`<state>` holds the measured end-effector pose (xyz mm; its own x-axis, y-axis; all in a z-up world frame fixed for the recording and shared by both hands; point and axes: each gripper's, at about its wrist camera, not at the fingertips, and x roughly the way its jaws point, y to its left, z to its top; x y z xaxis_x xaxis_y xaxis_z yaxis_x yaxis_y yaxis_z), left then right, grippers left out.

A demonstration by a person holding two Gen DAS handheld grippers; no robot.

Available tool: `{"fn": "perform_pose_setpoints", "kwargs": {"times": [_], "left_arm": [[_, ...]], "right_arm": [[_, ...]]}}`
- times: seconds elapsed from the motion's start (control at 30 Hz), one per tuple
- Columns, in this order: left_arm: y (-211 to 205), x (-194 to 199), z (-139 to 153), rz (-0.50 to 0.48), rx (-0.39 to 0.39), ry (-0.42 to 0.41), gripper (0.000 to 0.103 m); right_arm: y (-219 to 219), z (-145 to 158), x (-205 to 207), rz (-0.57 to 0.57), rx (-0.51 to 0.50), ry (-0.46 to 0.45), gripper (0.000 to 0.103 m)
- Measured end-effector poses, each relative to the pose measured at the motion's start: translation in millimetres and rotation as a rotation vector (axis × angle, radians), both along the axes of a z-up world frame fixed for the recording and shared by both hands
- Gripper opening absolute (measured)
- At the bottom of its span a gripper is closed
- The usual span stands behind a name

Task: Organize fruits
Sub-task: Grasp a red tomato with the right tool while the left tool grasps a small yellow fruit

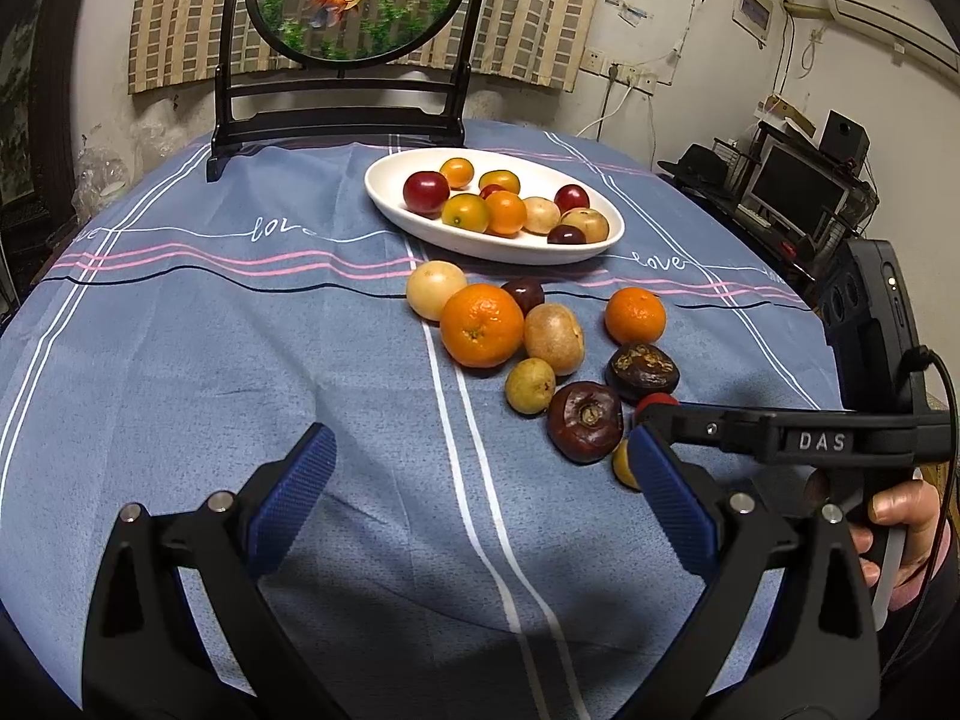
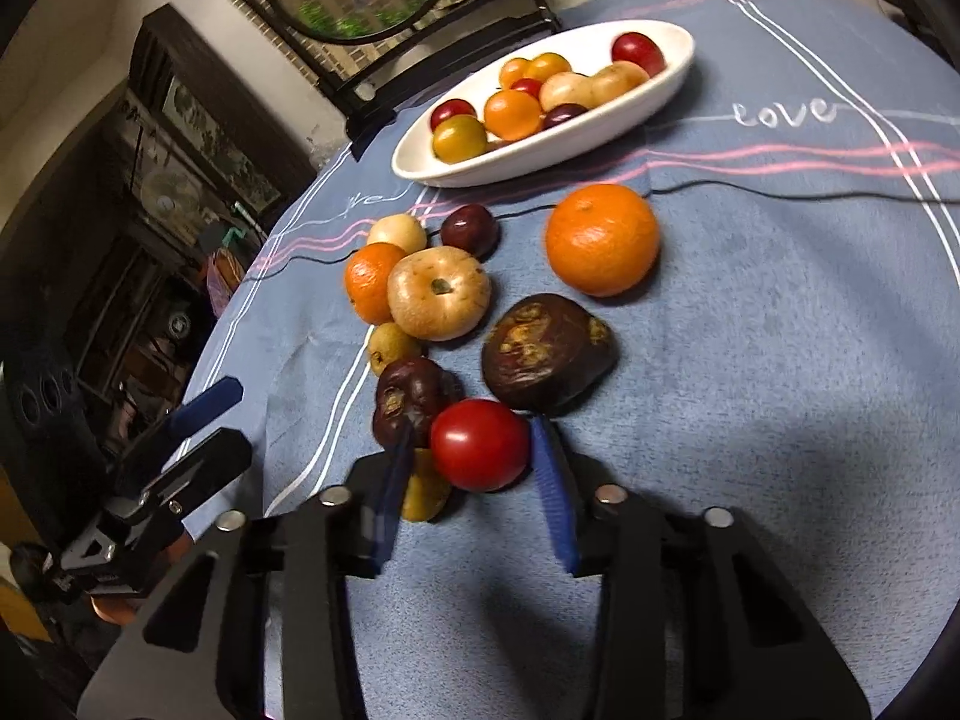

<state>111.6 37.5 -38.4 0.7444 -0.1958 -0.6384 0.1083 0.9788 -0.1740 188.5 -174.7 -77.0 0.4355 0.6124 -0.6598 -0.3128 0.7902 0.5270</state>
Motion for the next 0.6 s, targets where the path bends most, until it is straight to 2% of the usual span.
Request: {"fn": "perform_pose_setpoints", "kwargs": {"times": [0.23,0.33,0.37,0.43,0.47,0.5,0.53,0.6], "left_arm": [[-2,1,0,-0.017,0.003,-0.001,0.099],[-13,-2,-1,-0.103,0.011,-0.001,0.096],[-23,-4,-1,-0.160,0.023,0.002,0.091],[-37,-6,-3,-0.213,0.058,0.014,0.069],[-45,-5,-5,-0.233,0.066,0.028,0.064],[-53,-2,-8,-0.260,0.060,0.051,0.052],[-57,0,-10,-0.271,0.052,0.063,0.045],[-66,5,-14,-0.283,0.047,0.097,0.042]], "right_arm": [[-2,4,-3,0.006,0.018,-0.018,0.033],[-10,13,-8,-0.005,0.057,-0.057,0.033],[-13,15,-9,-0.013,0.068,-0.070,0.033],[-17,19,-11,-0.032,0.074,-0.084,0.033],[-19,20,-11,-0.040,0.070,-0.088,0.033],[-20,20,-12,-0.049,0.062,-0.091,0.033],[-20,21,-12,-0.052,0.056,-0.093,0.033],[-20,23,-14,-0.051,0.058,-0.102,0.033]]}}
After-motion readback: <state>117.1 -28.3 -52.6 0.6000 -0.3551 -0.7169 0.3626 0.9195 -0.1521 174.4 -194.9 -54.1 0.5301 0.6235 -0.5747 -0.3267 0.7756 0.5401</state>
